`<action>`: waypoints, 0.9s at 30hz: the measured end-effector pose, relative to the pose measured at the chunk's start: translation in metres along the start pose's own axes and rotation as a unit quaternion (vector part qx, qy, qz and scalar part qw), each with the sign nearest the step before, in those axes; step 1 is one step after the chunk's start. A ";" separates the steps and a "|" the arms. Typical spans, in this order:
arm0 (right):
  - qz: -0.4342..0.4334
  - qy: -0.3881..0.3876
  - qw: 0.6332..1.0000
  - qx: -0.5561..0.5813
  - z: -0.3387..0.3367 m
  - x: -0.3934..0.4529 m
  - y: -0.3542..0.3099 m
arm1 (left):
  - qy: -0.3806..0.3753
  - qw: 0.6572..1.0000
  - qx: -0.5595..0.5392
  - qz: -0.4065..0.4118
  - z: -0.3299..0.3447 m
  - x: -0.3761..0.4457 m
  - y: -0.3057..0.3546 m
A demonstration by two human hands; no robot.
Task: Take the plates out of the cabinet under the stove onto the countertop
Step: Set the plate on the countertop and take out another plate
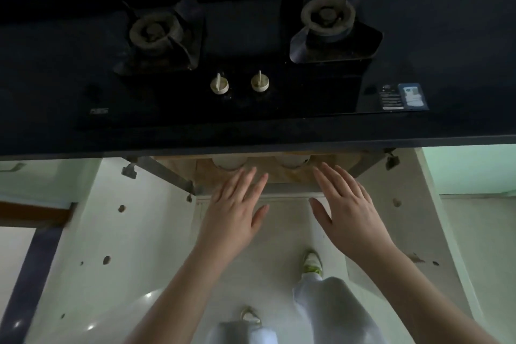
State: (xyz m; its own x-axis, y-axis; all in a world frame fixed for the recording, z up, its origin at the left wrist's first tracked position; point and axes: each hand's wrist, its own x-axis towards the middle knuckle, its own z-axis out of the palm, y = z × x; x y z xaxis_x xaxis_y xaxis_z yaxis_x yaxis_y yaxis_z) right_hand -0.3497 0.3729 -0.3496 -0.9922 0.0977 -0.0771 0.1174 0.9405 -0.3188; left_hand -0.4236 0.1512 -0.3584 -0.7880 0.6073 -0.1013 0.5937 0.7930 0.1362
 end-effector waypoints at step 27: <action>-0.038 0.109 0.989 -0.093 0.282 0.147 0.097 | 0.153 0.988 0.022 0.030 0.293 0.158 -0.086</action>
State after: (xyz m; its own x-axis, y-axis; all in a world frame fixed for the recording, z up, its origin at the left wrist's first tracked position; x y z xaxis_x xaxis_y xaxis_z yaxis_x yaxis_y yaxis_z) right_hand -0.4724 0.3870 -0.6578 -0.9855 0.0728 0.1533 0.0521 0.9895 -0.1349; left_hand -0.5516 0.1926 -0.6753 -0.7600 0.6155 0.2087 0.6415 0.7620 0.0886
